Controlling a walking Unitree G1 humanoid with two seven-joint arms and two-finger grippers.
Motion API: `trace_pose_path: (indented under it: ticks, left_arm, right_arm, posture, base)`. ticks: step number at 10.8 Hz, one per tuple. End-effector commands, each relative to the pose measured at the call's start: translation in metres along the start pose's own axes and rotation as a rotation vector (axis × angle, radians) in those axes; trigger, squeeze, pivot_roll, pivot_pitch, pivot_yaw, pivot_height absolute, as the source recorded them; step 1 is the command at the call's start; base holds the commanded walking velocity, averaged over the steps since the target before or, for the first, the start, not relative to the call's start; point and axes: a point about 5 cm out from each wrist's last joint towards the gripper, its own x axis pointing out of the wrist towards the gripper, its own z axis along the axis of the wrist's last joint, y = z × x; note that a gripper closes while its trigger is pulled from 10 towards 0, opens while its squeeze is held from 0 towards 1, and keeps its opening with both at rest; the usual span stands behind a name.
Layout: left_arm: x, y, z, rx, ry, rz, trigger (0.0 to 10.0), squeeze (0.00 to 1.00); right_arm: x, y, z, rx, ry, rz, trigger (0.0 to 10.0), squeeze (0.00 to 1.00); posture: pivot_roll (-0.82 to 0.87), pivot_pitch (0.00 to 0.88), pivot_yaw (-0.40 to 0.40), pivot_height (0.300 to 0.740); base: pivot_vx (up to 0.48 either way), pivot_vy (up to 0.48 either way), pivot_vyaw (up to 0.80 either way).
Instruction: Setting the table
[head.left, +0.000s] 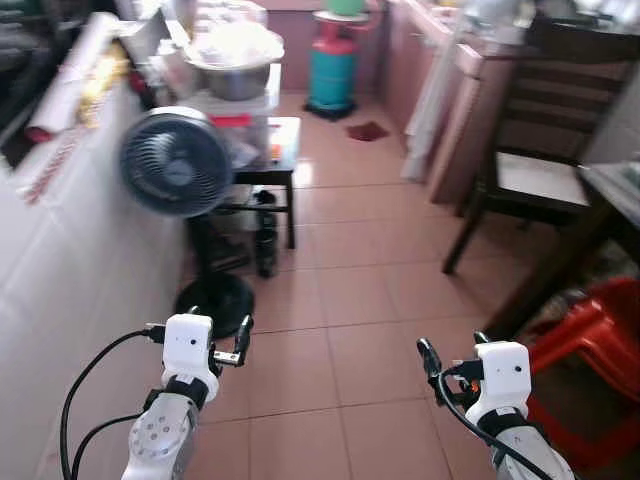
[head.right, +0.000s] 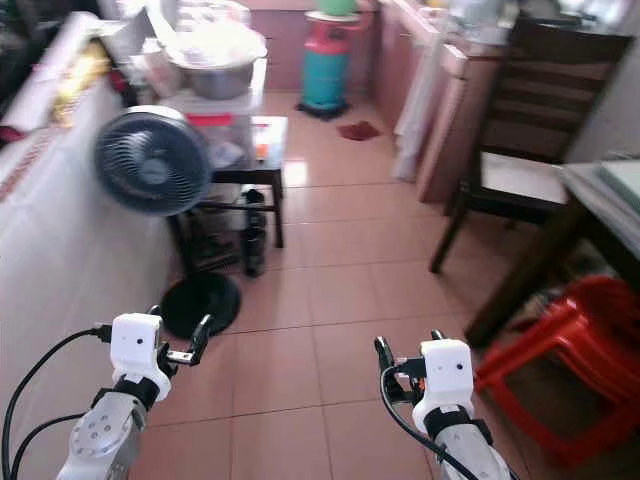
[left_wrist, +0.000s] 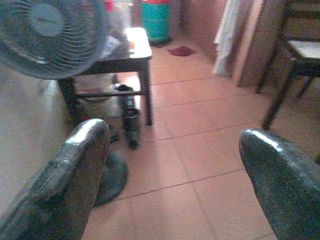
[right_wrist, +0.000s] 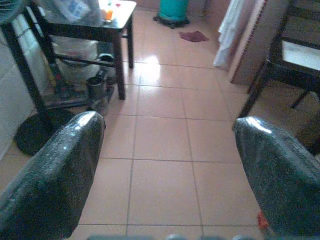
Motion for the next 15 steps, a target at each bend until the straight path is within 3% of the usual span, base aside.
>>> trace_pose_path:
  ticks: [1,6,15]
  left_arm:
    - [0.0000,0.0010,-0.0002,-0.016,0.006,-0.003,10.0,0.00]
    - [-0.0004,0.0032,-0.0016,-0.033,0.018,-0.024,10.0,0.00]
    - [-0.0012,0.0005,-0.0056,-0.033,0.040,-0.056,10.0,0.00]
  right_arm:
    - [0.0009,-0.0006,-0.0006,0.001,0.006,-0.005,10.0,0.00]
    - [0.0014,0.0014,0.0000,-0.007,0.001,-0.001,10.0,0.00]
    - [0.0005,0.0029,0.0004,-0.012,-0.003,0.000,10.0,0.00]
  posture:
    - [0.03,0.020,-0.007,0.740]
    - [0.03,0.022,-0.005,0.740]
    - [0.03,0.025,-0.002,0.740]
  base:
    - [0.000,0.000,-0.80]
    - [0.239,0.000,-0.80]
    - [0.377,0.000,-0.80]
